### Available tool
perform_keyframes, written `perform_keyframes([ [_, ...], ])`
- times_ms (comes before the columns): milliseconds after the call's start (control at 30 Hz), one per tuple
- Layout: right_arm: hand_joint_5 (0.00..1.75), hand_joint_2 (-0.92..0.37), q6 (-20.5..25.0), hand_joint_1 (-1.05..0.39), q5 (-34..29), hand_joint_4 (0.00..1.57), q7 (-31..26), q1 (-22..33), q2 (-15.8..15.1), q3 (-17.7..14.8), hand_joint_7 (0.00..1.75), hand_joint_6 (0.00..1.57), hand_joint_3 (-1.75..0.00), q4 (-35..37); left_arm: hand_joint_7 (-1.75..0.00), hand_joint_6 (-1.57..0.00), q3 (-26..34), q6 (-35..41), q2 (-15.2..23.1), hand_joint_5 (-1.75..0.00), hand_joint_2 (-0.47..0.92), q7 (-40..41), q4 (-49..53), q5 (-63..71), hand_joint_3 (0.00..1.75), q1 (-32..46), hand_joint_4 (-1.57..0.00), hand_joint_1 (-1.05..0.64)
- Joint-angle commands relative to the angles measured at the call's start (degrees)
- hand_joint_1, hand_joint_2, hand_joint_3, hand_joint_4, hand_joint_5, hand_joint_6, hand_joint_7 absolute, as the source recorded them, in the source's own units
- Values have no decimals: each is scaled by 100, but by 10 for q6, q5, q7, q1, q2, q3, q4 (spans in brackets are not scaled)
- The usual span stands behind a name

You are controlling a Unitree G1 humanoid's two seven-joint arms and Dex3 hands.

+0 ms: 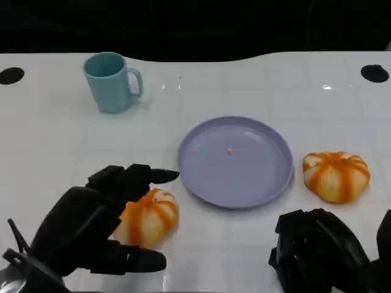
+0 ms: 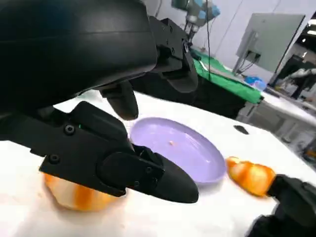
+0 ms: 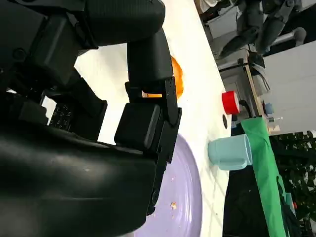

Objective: Grasp the bread from the table and place it into the plate.

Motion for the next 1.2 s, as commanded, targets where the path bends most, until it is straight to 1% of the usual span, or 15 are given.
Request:
perform_keyframes([
  [33,136,-4,0,-105,8,152,4,2,-3,-6,99,157,-137,-5,-43,-8,-5,28,23,-96,92,28,-34,62,6,8,-10,-90],
  [167,135,-4,3,-105,5,152,0,4,-5,-5,99,157,-138,-11,-36,-6,-18,63,37,-91,92,37,-61,138,5,9,-8,-92],
  [267,135,-4,7,-105,8,151,0,4,-4,-6,99,157,-138,-12,-26,-12,-30,83,44,-80,91,45,-73,181,1,7,-12,-91],
  [367,135,-2,9,-105,6,151,-3,4,-4,-6,99,157,-139,-13,-19,-14,-48,116,46,-73,90,38,-84,228,1,1,-10,-91],
  [467,136,-1,12,-105,3,152,-7,6,-4,-4,101,157,-141,-18,-17,-14,-68,151,47,-72,89,20,-92,269,0,-8,-8,-91],
  [633,136,-1,5,-105,4,151,-1,4,-5,-4,99,157,-142,-12,-15,-14,-103,202,51,-72,85,-22,-97,318,0,-27,-7,-88],
  [833,136,-1,1,-105,3,151,1,2,-5,-5,99,157,-142,-8,-14,-18,-148,251,43,-72,82,-15,-53,377,0,-58,-15,-85],
  [967,136,-2,9,-105,1,152,-6,5,-4,-4,100,157,-141,-16,-13,-20,-174,274,40,-71,79,-10,-21,395,0,-76,-18,-81],
  [1200,135,-1,8,-105,0,152,-6,3,-5,-3,101,157,-141,-16,-11,-24,-215,314,26,-66,78,15,75,406,0,-117,-21,-78],
])
